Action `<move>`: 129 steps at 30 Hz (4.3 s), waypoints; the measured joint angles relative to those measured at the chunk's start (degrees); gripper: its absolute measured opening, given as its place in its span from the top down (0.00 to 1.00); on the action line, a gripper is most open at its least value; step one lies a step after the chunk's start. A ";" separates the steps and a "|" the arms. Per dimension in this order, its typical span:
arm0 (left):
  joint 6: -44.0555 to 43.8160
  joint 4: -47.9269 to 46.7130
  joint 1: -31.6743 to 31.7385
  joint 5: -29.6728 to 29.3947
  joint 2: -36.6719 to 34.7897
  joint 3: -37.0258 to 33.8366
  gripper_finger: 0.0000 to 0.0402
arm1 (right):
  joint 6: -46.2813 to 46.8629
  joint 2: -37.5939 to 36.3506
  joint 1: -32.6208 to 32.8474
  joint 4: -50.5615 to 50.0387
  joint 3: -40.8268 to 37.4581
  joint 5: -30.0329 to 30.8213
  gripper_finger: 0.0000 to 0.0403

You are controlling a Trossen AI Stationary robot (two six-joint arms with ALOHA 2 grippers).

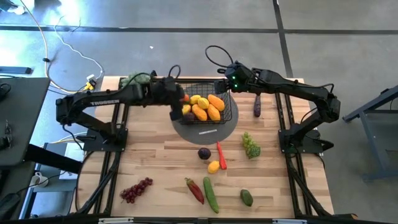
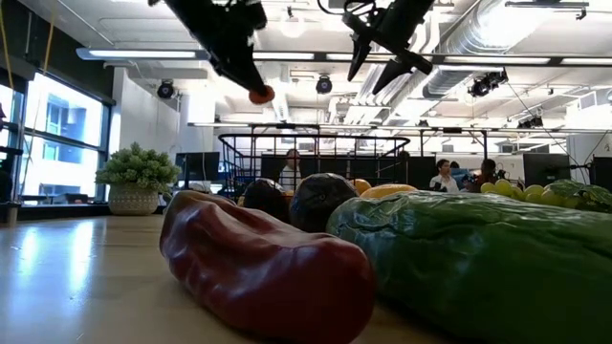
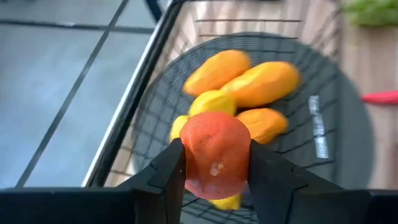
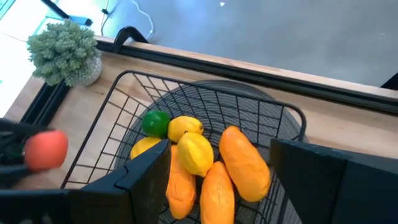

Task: Build produce basket
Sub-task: Put the orange into the black wire basket, then put the lemon into the black wire basket

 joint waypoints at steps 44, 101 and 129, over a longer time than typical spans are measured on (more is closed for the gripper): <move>1.21 0.64 4.90 0.97 12.24 0.00 0.54 | -22.92 0.00 -11.80 -6.51 0.00 -0.29 0.37; -12.03 -20.47 -11.44 5.85 -3.34 0.08 0.43 | -16.59 0.00 17.25 -6.58 0.00 -20.99 0.37; -22.08 -23.53 -20.98 2.91 -4.72 0.04 0.43 | -51.38 11.75 38.07 -2.32 -0.09 -19.53 0.37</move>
